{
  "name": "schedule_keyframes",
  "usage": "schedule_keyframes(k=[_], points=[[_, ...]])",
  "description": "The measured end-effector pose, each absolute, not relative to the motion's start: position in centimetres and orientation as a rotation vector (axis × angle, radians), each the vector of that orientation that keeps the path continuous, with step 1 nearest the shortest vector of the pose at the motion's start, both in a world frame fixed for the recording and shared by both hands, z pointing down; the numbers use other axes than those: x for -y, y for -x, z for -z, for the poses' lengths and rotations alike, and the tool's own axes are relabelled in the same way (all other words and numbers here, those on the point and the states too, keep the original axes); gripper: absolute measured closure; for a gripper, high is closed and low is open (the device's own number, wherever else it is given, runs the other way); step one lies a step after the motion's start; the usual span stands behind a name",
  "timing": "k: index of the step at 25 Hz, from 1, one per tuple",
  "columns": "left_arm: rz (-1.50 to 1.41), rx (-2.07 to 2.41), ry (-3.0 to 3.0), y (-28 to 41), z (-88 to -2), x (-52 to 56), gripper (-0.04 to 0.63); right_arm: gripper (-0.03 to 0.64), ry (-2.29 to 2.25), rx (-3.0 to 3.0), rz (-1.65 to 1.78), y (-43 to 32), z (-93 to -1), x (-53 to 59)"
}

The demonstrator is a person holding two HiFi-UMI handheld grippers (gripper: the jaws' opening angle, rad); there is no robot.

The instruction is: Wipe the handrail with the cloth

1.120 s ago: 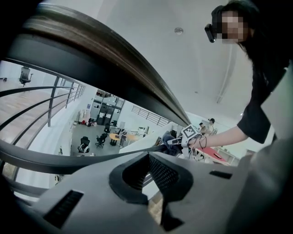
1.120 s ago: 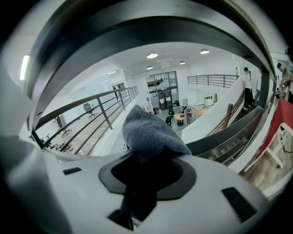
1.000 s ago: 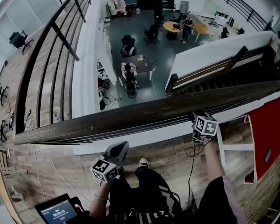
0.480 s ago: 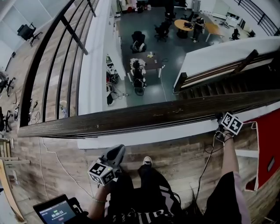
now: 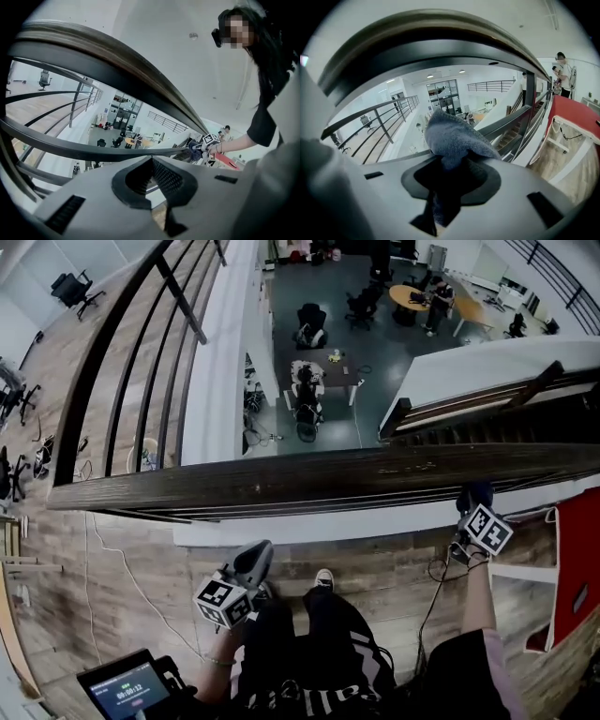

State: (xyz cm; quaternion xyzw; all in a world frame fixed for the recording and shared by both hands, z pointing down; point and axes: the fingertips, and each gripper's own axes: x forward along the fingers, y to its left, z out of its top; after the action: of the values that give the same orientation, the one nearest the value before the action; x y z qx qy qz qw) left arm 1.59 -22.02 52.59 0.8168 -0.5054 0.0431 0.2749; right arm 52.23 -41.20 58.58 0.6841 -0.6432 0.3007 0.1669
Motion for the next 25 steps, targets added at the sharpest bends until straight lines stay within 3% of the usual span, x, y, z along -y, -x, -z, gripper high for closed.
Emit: schedule_keyframes(k=[6,14,25], points=[[-0.091,1.364,-2.185,0.9,-53.8,19.1,0.594,0.512,-1.799,1.946,-0.942,-40.8,-61.5,34.1],[-0.100,1.327,-2.195,15.3,-55.5,13.2,0.594,0.512,-1.565,2.045,-0.989,-15.0,-63.7,26.5],[-0.090,1.381,-2.118,20.6,-60.9,6.2,0.594,0.512,-1.075,2.188,-0.917,6.6,-69.9,21.0]])
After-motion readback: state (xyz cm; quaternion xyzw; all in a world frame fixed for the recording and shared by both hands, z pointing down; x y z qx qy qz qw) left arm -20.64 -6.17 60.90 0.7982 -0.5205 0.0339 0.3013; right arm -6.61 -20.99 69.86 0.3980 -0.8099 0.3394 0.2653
